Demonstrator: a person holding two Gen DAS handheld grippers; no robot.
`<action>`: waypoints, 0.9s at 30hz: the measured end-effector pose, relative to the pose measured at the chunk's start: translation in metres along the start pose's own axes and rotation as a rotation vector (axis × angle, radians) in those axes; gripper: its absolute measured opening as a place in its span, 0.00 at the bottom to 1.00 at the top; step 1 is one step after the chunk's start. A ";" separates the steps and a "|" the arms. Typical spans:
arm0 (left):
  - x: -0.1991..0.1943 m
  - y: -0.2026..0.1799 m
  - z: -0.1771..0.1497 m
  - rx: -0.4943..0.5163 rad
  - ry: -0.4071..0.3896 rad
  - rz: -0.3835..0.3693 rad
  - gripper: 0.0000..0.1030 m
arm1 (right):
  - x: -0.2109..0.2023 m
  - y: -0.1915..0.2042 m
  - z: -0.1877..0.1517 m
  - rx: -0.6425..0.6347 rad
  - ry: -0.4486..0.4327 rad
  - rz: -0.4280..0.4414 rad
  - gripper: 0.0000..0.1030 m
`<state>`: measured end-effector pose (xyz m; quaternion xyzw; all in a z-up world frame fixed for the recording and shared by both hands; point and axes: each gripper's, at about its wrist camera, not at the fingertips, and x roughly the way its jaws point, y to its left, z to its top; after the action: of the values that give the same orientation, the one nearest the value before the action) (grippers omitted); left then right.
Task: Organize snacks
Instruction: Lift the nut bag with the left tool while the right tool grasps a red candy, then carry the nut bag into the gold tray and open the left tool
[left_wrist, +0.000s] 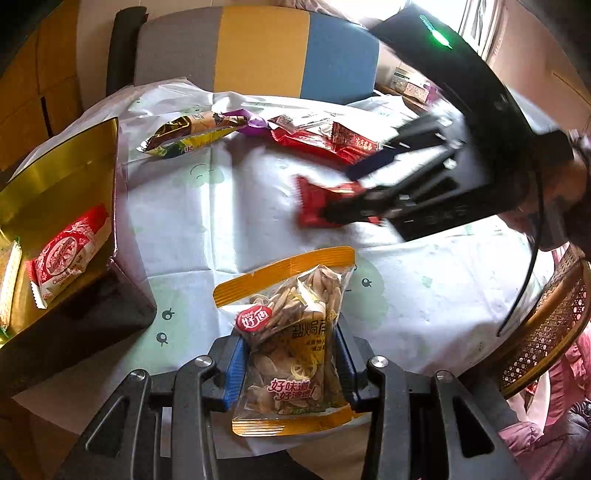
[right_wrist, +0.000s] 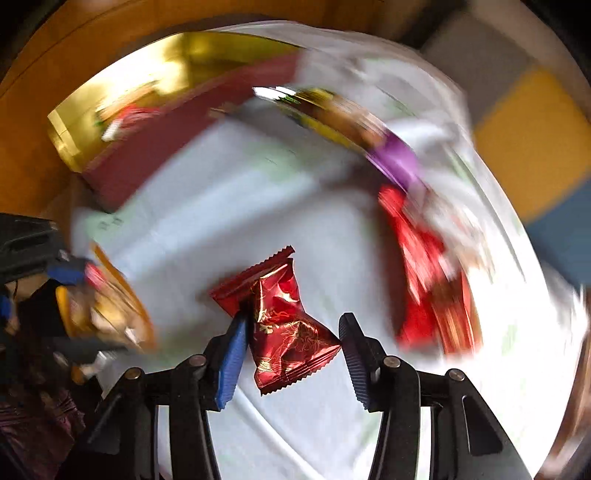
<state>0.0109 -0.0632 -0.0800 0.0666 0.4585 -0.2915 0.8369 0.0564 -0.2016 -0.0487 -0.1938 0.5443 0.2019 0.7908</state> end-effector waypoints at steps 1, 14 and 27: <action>0.000 -0.001 0.000 0.002 0.001 0.005 0.42 | -0.002 -0.009 -0.010 0.052 -0.005 0.004 0.49; -0.063 0.018 0.036 -0.089 -0.161 -0.004 0.41 | -0.005 -0.033 -0.058 0.223 -0.102 0.019 0.46; -0.032 0.183 0.108 -0.604 -0.077 0.168 0.41 | -0.003 -0.030 -0.055 0.221 -0.109 0.010 0.47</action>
<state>0.1765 0.0596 -0.0207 -0.1583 0.4853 -0.0744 0.8567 0.0285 -0.2556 -0.0619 -0.0917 0.5203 0.1548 0.8348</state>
